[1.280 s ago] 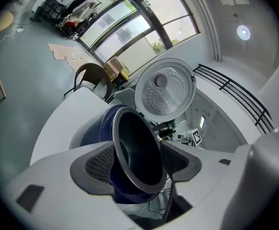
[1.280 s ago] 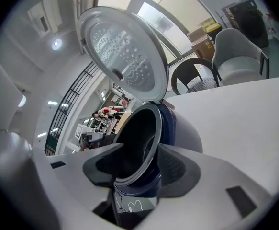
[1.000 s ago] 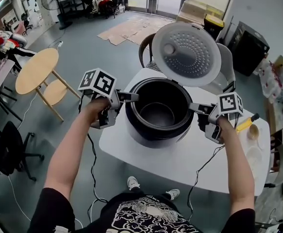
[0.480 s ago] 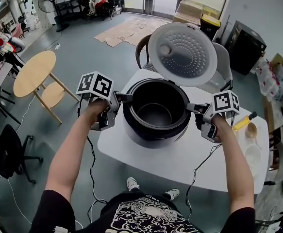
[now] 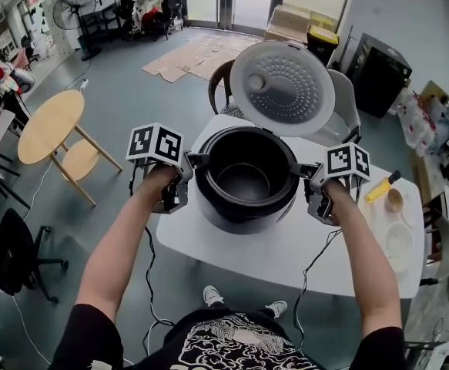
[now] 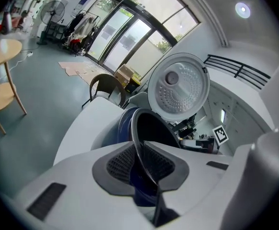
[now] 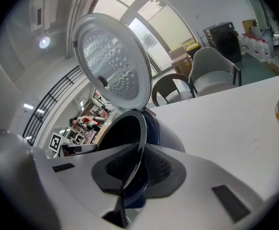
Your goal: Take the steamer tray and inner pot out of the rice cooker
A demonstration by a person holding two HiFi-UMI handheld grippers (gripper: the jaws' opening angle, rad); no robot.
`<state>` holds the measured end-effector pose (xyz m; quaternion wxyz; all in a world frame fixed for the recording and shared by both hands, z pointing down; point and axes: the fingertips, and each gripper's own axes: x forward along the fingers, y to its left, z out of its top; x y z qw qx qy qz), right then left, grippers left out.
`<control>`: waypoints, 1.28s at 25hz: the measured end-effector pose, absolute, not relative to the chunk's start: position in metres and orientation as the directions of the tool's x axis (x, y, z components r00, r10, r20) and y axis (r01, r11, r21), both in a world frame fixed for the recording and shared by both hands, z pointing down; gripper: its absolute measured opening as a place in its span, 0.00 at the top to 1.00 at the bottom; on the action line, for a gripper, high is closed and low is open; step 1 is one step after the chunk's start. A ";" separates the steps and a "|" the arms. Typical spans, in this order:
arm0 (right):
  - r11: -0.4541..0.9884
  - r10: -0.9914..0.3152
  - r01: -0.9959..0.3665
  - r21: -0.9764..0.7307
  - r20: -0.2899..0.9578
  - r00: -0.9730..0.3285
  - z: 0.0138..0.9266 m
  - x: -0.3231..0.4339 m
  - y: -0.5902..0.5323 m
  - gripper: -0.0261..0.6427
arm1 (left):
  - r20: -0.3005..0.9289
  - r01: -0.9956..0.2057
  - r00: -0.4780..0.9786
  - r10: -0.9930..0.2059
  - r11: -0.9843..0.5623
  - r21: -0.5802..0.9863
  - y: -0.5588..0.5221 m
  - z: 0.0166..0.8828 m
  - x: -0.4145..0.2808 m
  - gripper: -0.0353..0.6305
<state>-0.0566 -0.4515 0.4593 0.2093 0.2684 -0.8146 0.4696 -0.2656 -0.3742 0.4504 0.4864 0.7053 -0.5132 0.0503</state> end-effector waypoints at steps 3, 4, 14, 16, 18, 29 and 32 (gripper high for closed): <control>0.419 -0.277 -0.645 -0.639 0.587 -0.761 0.449 -0.053 -0.449 0.87 | 0.578 -0.791 0.467 -0.669 -0.024 0.611 -0.373 0.443 -0.263 0.85; 0.415 -0.291 -0.639 -0.647 0.571 -0.767 0.444 -0.053 -0.447 0.87 | 0.560 -0.782 0.472 -0.681 -0.030 0.623 -0.372 0.439 -0.263 0.85; 0.460 -0.352 -0.563 -0.687 0.441 -0.826 0.390 -0.033 -0.433 0.88 | 0.435 -0.783 0.442 -0.784 -0.101 0.614 -0.364 0.373 -0.247 0.86; 0.488 -0.357 -0.545 -0.682 0.415 -0.837 0.374 -0.032 -0.424 0.88 | 0.421 -0.803 0.411 -0.809 -0.103 0.587 -0.355 0.356 -0.246 0.87; 0.519 -0.362 -0.526 -0.673 0.385 -0.849 0.357 -0.031 -0.411 0.89 | 0.408 -0.825 0.377 -0.831 -0.101 0.556 -0.342 0.339 -0.244 0.87; 0.611 -0.379 -0.453 -0.649 0.263 -0.887 0.297 0.076 -0.382 0.89 | 0.311 -0.855 0.328 -0.892 -0.140 0.500 -0.298 0.278 -0.135 0.87; 0.611 -0.395 -0.447 -0.653 0.238 -0.887 0.291 0.109 -0.371 0.89 | 0.289 -0.851 0.349 -0.891 -0.172 0.497 -0.292 0.274 -0.102 0.87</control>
